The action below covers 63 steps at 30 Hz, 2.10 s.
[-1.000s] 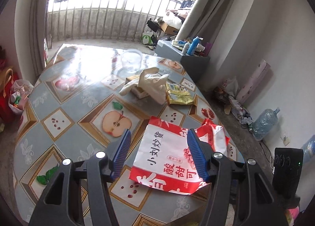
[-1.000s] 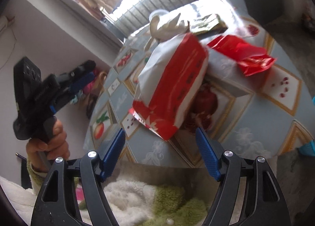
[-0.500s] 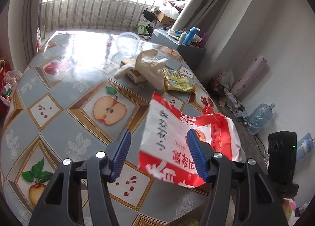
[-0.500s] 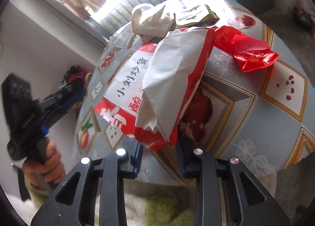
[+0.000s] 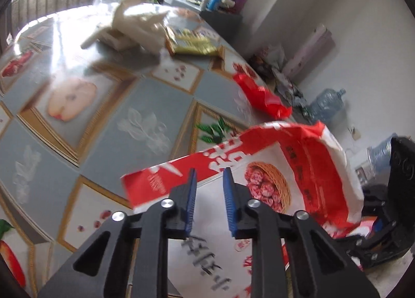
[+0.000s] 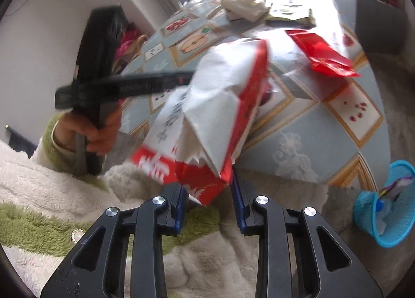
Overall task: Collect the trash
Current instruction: 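Grasp the white-red snack bag with the left gripper and lift it, then grasp the red wrapper with the left gripper while the right gripper holds the white-red bag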
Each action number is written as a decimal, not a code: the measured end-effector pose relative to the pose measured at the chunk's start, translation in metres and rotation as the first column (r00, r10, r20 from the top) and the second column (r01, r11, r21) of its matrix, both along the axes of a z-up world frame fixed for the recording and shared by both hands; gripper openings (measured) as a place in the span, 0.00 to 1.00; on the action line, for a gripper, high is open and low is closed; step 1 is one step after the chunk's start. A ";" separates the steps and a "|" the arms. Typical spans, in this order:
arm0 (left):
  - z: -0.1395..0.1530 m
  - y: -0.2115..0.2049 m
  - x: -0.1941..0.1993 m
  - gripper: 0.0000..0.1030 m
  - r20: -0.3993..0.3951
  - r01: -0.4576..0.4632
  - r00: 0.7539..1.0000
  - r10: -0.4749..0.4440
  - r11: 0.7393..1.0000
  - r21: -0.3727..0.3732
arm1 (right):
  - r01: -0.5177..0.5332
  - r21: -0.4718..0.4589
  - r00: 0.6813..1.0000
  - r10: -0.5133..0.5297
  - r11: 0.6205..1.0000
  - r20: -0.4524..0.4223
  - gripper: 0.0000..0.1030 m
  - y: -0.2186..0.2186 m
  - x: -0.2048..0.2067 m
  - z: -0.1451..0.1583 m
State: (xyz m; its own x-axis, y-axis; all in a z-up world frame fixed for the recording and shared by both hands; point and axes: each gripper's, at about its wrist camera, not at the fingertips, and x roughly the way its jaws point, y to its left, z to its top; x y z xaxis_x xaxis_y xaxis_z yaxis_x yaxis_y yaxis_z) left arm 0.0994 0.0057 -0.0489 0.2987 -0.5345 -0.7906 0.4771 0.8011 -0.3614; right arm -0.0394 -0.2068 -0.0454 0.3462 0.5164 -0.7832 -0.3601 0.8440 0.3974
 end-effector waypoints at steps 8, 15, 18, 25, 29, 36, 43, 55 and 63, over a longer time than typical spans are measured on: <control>-0.009 -0.014 -0.012 0.16 -0.047 0.034 0.998 -0.034 0.999 0.009 | 0.309 0.149 0.950 -0.312 0.939 -0.003 0.24 -0.063 -0.021 -0.006; -0.010 -0.023 -0.017 0.16 -0.050 0.050 0.998 -0.050 0.999 0.010 | 0.391 0.164 0.919 -0.393 0.905 -0.023 0.27 -0.064 -0.032 -0.022; -0.009 -0.023 -0.018 0.16 -0.051 0.047 0.998 -0.046 0.999 0.010 | 0.407 0.156 0.913 -0.408 0.900 -0.024 0.27 -0.061 -0.027 -0.029; -0.008 -0.028 -0.018 0.16 -0.104 0.066 0.992 -0.068 0.998 -0.023 | 0.435 0.156 0.899 -0.438 0.887 -0.018 0.03 -0.081 -0.036 -0.036; 0.000 -0.034 -0.013 0.16 -0.105 0.074 0.991 -0.082 0.994 -0.078 | 0.425 0.065 0.903 -0.428 0.903 0.043 0.00 -0.097 -0.054 -0.030; 0.020 -0.070 0.019 0.23 -0.068 0.086 0.993 -0.095 0.988 -0.131 | 0.526 0.068 0.847 -0.530 0.848 0.046 0.00 -0.145 -0.078 -0.030; 0.008 -0.112 0.056 0.41 -0.173 0.045 0.983 -0.070 0.989 -0.141 | 0.585 0.077 0.805 -0.590 0.807 0.061 0.00 -0.166 -0.080 -0.027; -0.009 -0.132 0.088 0.40 -0.233 -0.070 0.972 0.043 0.992 -0.105 | 0.604 0.106 0.790 -0.611 0.790 0.049 0.00 -0.174 -0.071 -0.025; -0.014 -0.135 0.096 0.14 -0.195 -0.049 0.980 0.031 0.995 -0.088 | 0.599 0.116 0.795 -0.606 0.792 0.032 0.00 -0.174 -0.054 -0.027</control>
